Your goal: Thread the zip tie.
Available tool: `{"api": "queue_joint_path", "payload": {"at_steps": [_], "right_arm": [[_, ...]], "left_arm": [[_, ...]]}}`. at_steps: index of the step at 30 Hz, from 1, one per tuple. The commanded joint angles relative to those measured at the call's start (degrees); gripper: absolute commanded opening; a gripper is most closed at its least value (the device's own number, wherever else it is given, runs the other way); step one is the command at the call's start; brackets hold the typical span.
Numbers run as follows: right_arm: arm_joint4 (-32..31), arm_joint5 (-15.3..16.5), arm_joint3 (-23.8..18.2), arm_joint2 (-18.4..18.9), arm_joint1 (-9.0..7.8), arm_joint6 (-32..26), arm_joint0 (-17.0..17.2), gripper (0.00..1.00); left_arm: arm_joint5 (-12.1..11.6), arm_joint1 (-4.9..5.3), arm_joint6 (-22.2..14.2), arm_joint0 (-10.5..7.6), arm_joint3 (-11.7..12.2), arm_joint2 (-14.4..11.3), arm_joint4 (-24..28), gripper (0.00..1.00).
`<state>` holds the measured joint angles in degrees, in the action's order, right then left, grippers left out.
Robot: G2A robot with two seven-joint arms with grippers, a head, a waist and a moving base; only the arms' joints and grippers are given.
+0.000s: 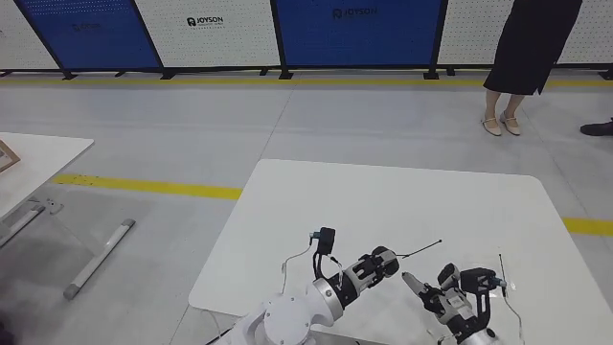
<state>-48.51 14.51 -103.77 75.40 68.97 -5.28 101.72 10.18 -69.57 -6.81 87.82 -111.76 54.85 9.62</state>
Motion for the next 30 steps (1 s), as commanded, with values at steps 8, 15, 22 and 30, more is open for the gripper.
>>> {"api": "queue_joint_path", "payload": {"at_steps": [8, 15, 22, 30], "right_arm": [[1.9, 2.3, 0.4, -0.2, -0.01, 0.3, -0.2, 1.00], [2.1, 2.0, 0.7, -0.1, -0.04, 0.5, -0.2, 1.00], [2.2, 1.8, 0.8, -0.3, -0.01, 0.4, -0.5, 1.00], [3.2, 2.9, 0.9, -0.6, -0.09, -0.6, -0.8, 0.60]], "left_arm": [[-0.5, -0.09, 0.2, -0.14, 0.3, -0.5, -0.2, 0.00], [0.0, -0.28, 0.9, -0.58, 0.7, -1.5, -1.0, 0.00], [-0.1, -0.28, 0.9, -0.58, 0.8, -1.5, -1.1, 0.00], [-0.6, -0.46, 1.6, -0.91, 1.4, -2.2, -1.7, 0.00]]}}
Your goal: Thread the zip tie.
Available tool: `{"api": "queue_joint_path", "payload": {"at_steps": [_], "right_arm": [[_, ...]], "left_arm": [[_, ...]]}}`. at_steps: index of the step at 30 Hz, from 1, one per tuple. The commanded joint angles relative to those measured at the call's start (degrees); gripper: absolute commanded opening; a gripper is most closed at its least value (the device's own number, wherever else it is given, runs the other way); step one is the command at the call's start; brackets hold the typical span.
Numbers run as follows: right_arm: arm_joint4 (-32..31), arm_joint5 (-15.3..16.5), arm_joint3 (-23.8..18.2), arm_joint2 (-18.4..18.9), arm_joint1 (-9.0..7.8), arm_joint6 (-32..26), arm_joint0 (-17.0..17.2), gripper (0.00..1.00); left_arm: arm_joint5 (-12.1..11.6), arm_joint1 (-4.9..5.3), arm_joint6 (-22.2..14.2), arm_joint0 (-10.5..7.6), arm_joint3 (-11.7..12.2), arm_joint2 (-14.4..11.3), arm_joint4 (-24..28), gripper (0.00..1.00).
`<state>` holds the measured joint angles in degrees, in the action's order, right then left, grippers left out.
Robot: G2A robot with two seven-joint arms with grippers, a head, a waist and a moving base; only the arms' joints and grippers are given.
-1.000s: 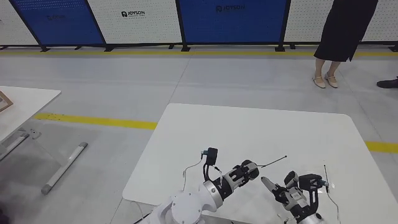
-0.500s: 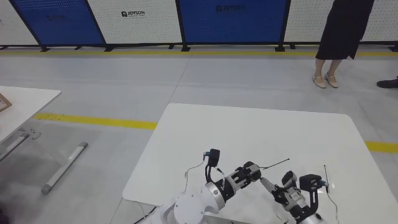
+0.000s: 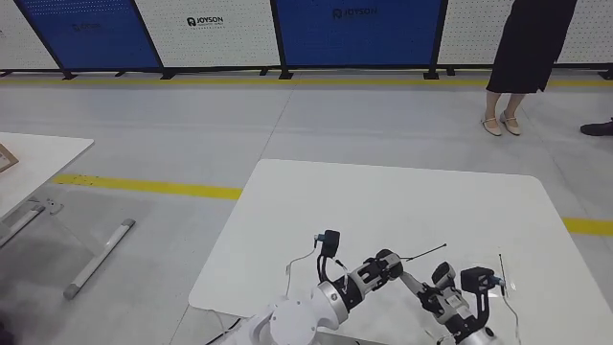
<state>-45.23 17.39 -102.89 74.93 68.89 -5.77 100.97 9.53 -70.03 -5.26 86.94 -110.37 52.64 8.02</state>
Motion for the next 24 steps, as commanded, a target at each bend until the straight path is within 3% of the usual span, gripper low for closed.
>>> {"api": "queue_joint_path", "payload": {"at_steps": [1, 4, 15, 24], "right_arm": [[-0.2, 0.0, 0.0, -0.2, -0.01, -0.2, -0.1, 0.58], [0.4, 0.7, 0.3, -0.4, -0.04, -0.7, -0.3, 0.49], [2.0, 2.1, -0.2, -0.6, -0.32, -1.9, -0.5, 0.47], [2.6, 2.1, -1.2, -0.8, -0.65, -1.2, -0.4, 0.37]], "left_arm": [[0.1, -0.03, 0.2, -0.06, 0.1, -0.1, -0.3, 0.00], [0.0, -0.10, 0.6, -0.17, 0.3, -0.3, -0.5, 0.00], [0.1, -0.37, 0.9, -0.79, 1.0, -1.7, -2.0, 0.00], [0.9, -0.57, 1.2, -1.28, 1.3, -2.6, -3.2, 0.00]]}}
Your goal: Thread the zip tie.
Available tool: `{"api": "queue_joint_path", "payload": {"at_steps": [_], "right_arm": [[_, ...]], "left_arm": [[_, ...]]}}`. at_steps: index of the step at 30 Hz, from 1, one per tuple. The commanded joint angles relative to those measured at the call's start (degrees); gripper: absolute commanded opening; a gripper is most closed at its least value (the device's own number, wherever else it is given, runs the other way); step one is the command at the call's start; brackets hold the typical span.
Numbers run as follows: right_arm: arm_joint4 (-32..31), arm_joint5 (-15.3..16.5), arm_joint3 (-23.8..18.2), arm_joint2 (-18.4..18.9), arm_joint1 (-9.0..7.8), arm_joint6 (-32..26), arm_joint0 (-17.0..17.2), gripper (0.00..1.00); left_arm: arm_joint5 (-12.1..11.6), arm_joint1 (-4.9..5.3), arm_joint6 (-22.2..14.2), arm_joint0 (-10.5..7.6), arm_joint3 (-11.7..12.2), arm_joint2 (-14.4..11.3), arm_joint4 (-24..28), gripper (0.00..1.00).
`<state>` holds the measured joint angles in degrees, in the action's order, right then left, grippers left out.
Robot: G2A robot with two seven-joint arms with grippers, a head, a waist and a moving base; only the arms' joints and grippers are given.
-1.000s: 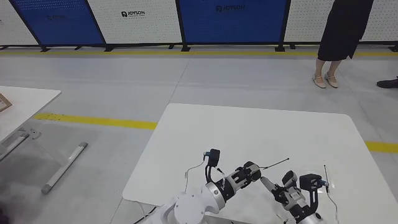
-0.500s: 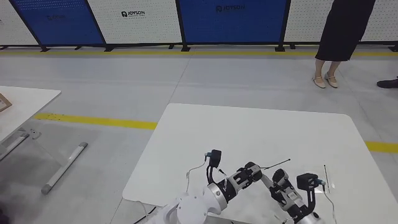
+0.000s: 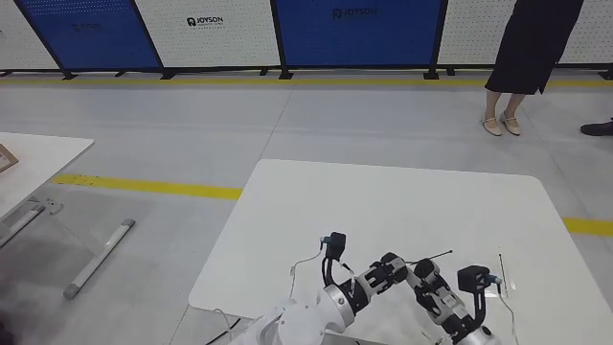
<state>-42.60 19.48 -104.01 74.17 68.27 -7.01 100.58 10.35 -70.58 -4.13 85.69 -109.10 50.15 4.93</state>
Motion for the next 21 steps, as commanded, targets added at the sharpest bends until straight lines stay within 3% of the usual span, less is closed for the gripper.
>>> {"api": "queue_joint_path", "payload": {"at_steps": [1, 12, 21], "right_arm": [[0.0, 0.0, -0.1, -0.1, -0.07, 0.1, 0.0, 0.36], [0.7, 0.0, 0.0, -0.5, -0.40, 0.6, -0.4, 0.30], [1.0, 0.0, 0.1, -0.7, -0.68, 1.0, -0.6, 0.18]], "left_arm": [[0.1, -0.04, 0.1, -0.06, 0.0, -0.2, -0.3, 0.00], [0.4, -0.27, 0.6, -0.42, 1.0, -0.9, -1.4, 0.00], [0.5, -0.45, 0.6, -0.64, 1.3, -1.4, -1.7, 0.00]]}}
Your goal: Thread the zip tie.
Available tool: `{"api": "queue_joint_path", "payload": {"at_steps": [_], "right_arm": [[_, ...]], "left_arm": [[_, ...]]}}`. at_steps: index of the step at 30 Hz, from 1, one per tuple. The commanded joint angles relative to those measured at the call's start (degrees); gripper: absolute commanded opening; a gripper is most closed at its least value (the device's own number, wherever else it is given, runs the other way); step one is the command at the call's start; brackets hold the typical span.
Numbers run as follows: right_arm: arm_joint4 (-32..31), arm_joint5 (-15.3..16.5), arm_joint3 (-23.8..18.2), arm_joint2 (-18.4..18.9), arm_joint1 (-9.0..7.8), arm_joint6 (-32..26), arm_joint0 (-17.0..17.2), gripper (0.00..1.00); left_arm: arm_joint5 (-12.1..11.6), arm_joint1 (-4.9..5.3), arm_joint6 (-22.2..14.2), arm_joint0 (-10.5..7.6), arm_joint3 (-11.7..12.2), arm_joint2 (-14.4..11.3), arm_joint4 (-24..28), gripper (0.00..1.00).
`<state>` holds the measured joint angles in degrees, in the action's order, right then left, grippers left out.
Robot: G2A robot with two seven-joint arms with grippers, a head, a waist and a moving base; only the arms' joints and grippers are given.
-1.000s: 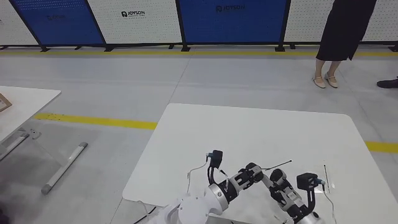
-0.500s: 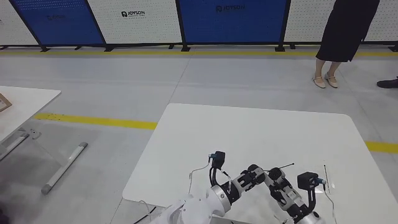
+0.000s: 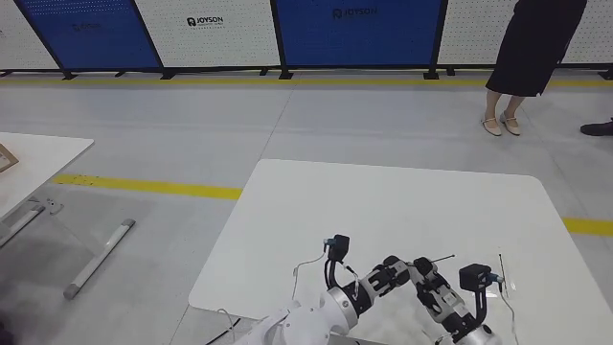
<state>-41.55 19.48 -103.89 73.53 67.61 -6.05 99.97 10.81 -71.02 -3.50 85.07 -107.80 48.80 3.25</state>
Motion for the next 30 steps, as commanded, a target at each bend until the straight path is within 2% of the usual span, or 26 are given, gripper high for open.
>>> {"api": "queue_joint_path", "payload": {"at_steps": [1, 4, 6, 9, 30], "right_arm": [[0.0, 0.0, 0.0, 0.0, -0.05, 0.0, 0.0, 0.16], [0.0, 0.0, 0.1, -0.1, -0.12, 0.0, -0.1, 0.13], [0.0, 0.0, 0.1, -0.1, -0.16, 0.0, -0.1, 0.05], [0.0, 0.0, 0.1, -0.2, -0.20, 0.0, -0.2, 0.00], [-0.6, -0.1, 0.8, -0.8, -0.41, -1.2, -0.8, 0.00]], "left_arm": [[0.0, -0.03, 0.0, -0.03, 0.0, 0.0, -0.1, 0.00], [0.1, -0.07, 0.1, -0.06, 0.1, -0.1, -0.2, 0.00], [0.1, -0.11, 0.2, -0.07, 0.2, -0.1, -0.1, 0.00], [0.1, -0.17, 0.4, -0.09, 0.3, -0.1, -0.1, 0.00], [-1.1, -0.54, 0.8, -0.23, 0.3, -0.6, -0.3, 0.00]]}}
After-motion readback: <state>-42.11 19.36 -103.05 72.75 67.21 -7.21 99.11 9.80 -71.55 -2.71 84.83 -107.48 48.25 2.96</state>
